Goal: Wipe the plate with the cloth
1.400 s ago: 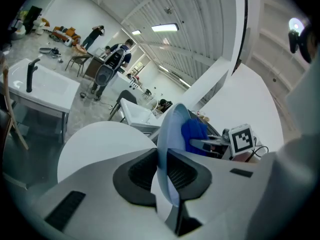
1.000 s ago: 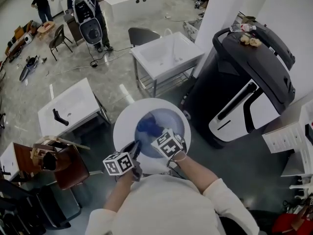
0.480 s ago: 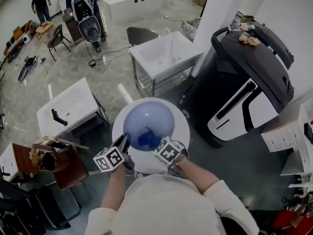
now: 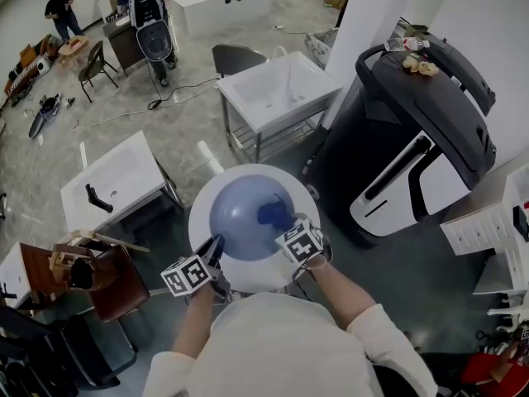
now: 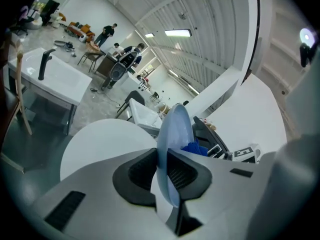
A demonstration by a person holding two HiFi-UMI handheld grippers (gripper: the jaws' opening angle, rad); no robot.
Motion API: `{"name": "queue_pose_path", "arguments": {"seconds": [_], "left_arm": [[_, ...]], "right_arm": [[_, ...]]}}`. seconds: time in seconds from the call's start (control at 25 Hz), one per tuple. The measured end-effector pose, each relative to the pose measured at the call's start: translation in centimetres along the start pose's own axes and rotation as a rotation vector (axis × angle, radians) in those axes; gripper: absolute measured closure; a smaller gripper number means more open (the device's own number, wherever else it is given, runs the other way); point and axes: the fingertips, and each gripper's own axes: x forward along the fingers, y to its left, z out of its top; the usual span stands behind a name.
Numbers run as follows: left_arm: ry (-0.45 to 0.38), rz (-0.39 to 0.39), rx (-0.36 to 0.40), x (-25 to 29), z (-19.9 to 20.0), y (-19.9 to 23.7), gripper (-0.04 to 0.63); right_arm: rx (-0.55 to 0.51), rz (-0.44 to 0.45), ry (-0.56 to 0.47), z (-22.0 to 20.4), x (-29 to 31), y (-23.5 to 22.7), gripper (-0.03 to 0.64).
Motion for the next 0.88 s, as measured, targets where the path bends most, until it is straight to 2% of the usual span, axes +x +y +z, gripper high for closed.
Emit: {"name": "queue_pose_path", "arguments": {"seconds": [0.24, 0.56, 0.88], "left_arm": [[0.013, -0.013, -0.017, 0.2, -0.5, 0.2, 0.535], [-0.001, -0.024, -0.117, 0.4, -0.4, 0.9, 0.537], [0.008, -0.028, -0.164, 1.6, -0.3, 1.5, 0.536]], "right_arm": [[0.049, -0.037, -0.062, 0.8, -0.3, -1.2, 0.532], [0.117, -0.013, -0.222, 2.3, -1.5, -1.3, 0.532], [0.219, 0.008, -0.330, 3.1, -2.9, -2.2, 0.532]]}}
